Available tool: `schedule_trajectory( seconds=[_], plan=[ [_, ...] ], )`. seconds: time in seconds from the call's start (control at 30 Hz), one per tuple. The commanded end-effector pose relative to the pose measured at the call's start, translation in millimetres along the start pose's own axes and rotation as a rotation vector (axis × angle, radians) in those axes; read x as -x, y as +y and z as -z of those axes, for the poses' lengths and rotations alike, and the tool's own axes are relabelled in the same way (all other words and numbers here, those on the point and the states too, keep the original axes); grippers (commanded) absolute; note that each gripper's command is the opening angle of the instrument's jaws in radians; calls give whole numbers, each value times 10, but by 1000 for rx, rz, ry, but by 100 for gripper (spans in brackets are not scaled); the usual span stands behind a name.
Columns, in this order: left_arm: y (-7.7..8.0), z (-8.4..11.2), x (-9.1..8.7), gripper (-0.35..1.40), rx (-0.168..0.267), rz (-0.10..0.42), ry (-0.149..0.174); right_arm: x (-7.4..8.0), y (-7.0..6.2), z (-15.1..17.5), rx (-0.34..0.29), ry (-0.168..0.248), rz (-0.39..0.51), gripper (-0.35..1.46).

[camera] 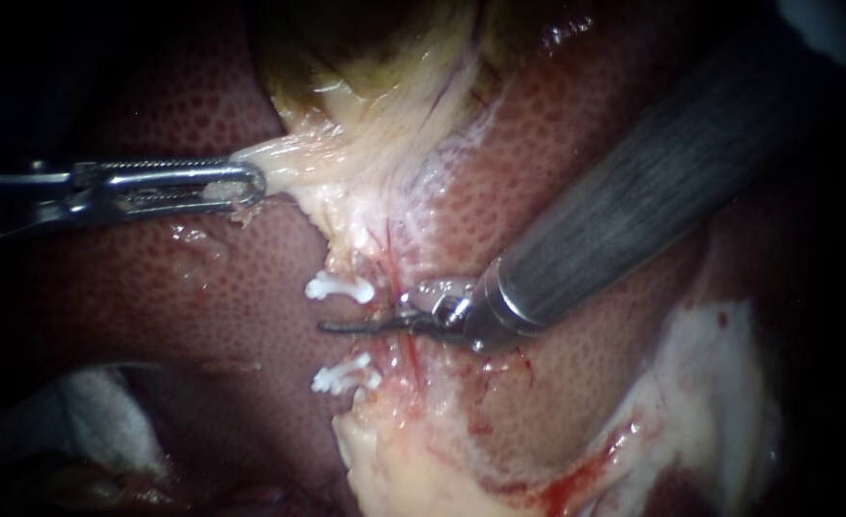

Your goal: Go back from the cut left tube

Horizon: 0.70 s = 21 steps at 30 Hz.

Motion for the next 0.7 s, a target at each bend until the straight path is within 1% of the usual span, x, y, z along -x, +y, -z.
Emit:
schedule_trajectory(
  seconds=[0.03, 0.07, 0.1, 0.13, 0.2, 0.23, 0.27, 0.33, 0.43, 0.57, 0.7],
  plan=[
    [0, 0, 0, -35, 0, 0, 0, 0, -1, 0, 0, 0, 0, -35],
    [0, 0, 0, -35, 0, 0, 0, 0, -1, 0, 0, 0, 0, -35],
    [0, 0, 1, -35, 0, 0, 0, 0, -2, 0, -2, 6, 0, -20],
    [0, 0, 1, -35, 0, 0, 0, 0, -3, 0, -5, 11, 0, 12],
    [-1, -1, 1, -35, 0, -1, 0, 0, -5, 0, -13, 27, 1, 47],
    [-1, -1, 1, -35, 0, -1, 0, 0, -6, -1, -18, 38, 2, 71],
    [-1, -1, 1, -35, 0, -1, 0, 0, -7, -1, -19, 40, 2, 84],
    [-1, -1, 1, -35, 0, -1, 0, 0, -8, -2, -21, 43, 3, 103],
    [-1, -1, 1, -35, 0, -1, 0, 0, -9, -2, -23, 46, -3, 121],
    [-1, -1, 1, -35, 0, -1, 0, 0, -10, -2, -26, 53, 21, 135],
    [-3, -1, 1, -35, 0, -1, 0, 2, -15, 0, -29, 56, 70, 141]
  ],
)
